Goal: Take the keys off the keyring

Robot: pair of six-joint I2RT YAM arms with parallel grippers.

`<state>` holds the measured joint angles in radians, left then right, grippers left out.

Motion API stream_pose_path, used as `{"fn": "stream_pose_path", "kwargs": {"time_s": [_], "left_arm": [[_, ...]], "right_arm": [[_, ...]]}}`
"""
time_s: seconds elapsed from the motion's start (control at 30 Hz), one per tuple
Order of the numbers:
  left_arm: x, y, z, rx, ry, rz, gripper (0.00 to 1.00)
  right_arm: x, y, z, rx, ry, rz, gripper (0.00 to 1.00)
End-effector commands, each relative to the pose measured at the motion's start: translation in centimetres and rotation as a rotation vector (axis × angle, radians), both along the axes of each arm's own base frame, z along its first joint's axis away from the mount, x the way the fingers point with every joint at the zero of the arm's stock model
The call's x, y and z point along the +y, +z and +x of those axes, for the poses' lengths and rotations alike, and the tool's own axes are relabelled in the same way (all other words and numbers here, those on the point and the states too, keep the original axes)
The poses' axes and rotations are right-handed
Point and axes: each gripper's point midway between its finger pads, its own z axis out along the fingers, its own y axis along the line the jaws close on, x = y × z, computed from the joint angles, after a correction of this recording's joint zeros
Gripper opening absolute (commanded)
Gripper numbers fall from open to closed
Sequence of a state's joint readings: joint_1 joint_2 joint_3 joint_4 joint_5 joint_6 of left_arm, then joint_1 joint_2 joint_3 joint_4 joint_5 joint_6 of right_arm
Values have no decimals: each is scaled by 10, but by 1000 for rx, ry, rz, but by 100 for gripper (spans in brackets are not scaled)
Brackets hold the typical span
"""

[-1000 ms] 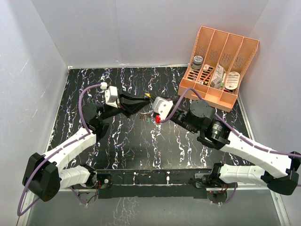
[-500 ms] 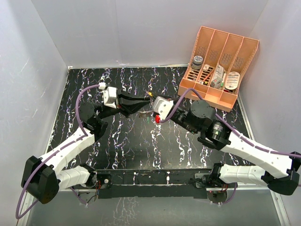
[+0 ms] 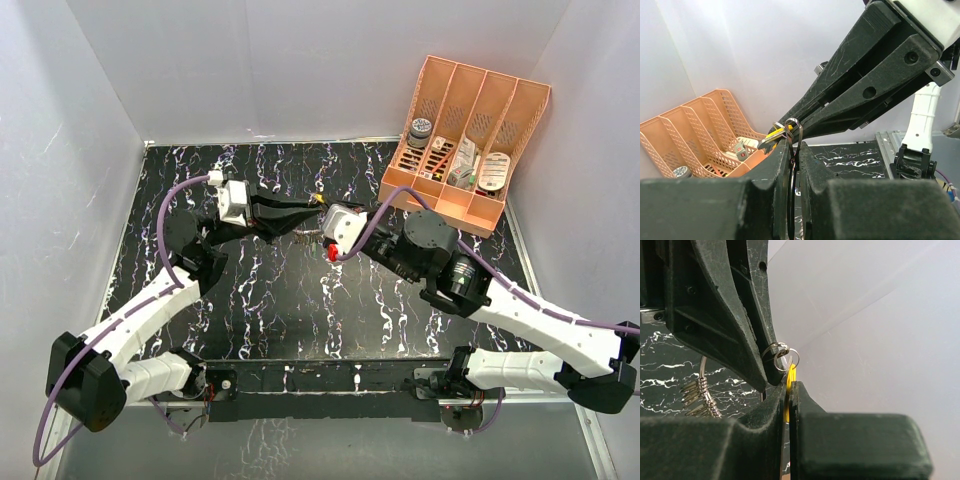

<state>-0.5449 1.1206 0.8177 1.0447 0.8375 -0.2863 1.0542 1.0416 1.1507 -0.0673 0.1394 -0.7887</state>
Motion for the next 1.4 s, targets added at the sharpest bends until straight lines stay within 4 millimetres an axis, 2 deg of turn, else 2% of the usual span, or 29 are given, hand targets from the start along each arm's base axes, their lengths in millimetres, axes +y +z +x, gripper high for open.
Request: {"fn": "stream_pose_path", "kwargs": {"time_s": [0.0, 0.23, 0.37, 0.57, 0.9, 1.13, 1.37], "left_arm": [[5, 35, -13, -139, -21, -30, 0], [5, 40, -17, -166, -36, -30, 0], [6, 44, -26, -196, -68, -23, 0], [7, 49, -29, -230, -65, -7, 0], [8, 48, -27, -223, -45, -9, 0], [9, 55, -36, -238, -83, -28, 0], [8, 53, -38, -225, -108, -41, 0]], "right_arm": [[-6, 22, 2, -38, -27, 13, 0], [-5, 19, 7, -42, -47, -38, 0], [-12, 20, 12, -63, -95, -34, 0], [-24, 45, 11, -149, -126, -20, 0], [-36, 57, 13, -115, -169, -80, 0], [-28, 39, 21, -120, -178, -157, 0], [-32, 35, 34, -170, -262, -170, 0]]}}
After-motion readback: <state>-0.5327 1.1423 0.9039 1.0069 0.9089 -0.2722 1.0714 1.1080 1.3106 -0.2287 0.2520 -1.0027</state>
